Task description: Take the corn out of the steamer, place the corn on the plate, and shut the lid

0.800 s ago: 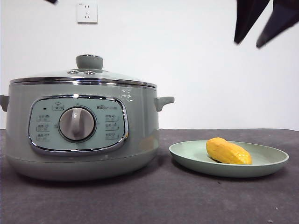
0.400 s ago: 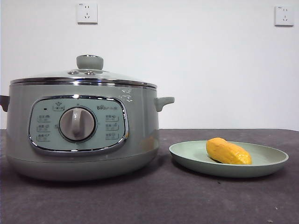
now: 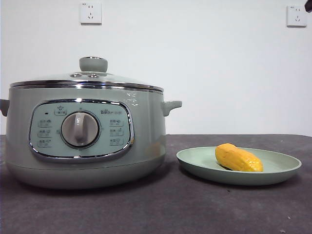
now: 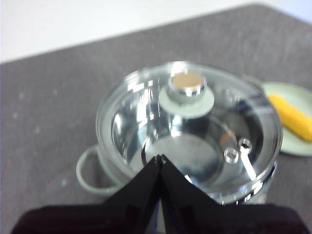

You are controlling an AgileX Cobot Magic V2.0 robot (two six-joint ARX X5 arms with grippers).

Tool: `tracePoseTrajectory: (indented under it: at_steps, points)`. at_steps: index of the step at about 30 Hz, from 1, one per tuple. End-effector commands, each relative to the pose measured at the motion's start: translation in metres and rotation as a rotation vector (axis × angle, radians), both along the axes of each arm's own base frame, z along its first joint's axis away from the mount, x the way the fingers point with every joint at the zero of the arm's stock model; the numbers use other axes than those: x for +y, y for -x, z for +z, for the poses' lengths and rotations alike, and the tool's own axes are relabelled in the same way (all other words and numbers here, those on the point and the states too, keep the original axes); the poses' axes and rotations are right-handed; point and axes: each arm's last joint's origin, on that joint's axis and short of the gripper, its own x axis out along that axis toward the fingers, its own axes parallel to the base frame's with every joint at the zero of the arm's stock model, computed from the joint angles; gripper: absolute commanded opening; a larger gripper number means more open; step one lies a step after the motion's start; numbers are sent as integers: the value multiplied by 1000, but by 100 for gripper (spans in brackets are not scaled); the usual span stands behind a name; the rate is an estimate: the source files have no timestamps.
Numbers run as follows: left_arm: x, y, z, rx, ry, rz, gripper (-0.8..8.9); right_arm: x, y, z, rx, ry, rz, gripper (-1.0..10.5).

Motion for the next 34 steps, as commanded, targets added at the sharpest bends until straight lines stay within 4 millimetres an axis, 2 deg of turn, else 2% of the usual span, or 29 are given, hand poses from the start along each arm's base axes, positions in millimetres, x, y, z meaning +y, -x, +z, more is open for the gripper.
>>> tracePoseTrajectory:
  at_steps: [1,12,14,17,22,26,34]
  points:
    - [0,0,-3,17,-19,-5,-3,0,0,-2,18,-22,-12,2]
    - [-2,-2,-5,32,-28,-6,-3,-1,1,-6,55,2,-13,2]
    - [0,1,-4,8,-75,-28,-3,-1,1,-7,64,8,-13,2]
    - [12,11,-1,-47,-110,17,-3,-1,2,-7,68,9,-12,2]
    - [31,24,0,-173,-53,158,-3,-1,2,-7,67,10,-14,2]
    - [40,24,-18,-267,-10,285,-3,-1,2,-7,68,9,-13,2]
    - [47,12,-84,-315,29,292,-3,-1,2,-7,67,9,-13,2]
